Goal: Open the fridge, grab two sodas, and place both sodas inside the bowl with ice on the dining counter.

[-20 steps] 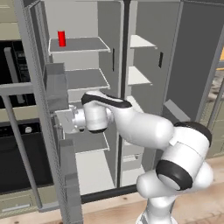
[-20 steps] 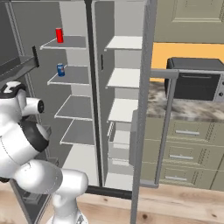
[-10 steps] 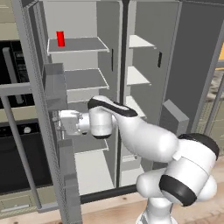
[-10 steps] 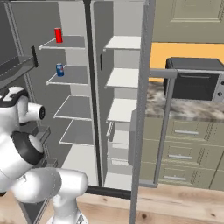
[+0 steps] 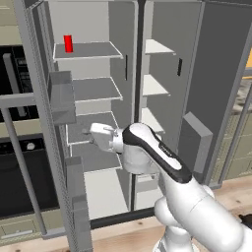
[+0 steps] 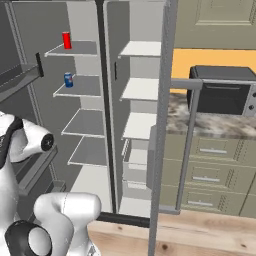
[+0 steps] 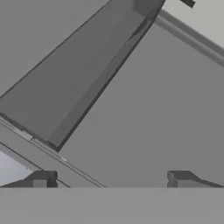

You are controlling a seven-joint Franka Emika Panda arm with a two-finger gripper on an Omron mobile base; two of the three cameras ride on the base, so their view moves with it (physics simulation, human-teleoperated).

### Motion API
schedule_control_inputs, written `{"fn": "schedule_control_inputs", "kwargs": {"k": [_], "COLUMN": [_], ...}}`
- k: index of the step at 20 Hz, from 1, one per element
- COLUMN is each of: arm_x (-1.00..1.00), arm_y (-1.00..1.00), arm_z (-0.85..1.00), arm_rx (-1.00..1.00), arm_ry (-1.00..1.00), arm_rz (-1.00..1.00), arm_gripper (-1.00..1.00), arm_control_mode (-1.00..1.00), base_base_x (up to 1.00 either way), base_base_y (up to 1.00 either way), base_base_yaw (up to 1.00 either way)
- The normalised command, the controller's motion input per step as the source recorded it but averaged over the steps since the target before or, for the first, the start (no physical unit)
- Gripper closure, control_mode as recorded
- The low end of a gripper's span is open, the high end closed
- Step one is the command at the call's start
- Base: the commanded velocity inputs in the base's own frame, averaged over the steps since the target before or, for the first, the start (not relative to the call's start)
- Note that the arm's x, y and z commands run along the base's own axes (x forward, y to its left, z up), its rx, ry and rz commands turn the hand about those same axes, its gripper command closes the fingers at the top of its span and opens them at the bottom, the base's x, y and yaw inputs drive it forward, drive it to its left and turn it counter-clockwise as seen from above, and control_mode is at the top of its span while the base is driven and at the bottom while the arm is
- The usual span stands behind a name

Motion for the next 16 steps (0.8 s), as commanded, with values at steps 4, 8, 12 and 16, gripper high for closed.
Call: {"fn": "schedule_control_inputs", "kwargs": {"k": [4,8,12,16], "arm_x": [-0.35,-0.38,-0.32,-0.32], "arm_y": [-0.53,-0.53,-0.64,-0.71], "arm_z": [0.37,0.38,0.45,0.59], "arm_rx": [-0.21,-0.29,-0.33,-0.28], "arm_ry": [0.0,0.01,0.08,0.2], "arm_rz": [-0.35,-0.31,-0.26,-0.21], "arm_gripper": [-1.0,-1.0,-1.0,-1.0], "arm_control_mode": [-1.0,-1.0,-1.0,-1.0], "base_base_x": [0.0,0.0,0.0,0.0], "base_base_y": [0.0,0.0,0.0,0.0], "base_base_yaw": [0.0,0.0,0.0,0.0]}}
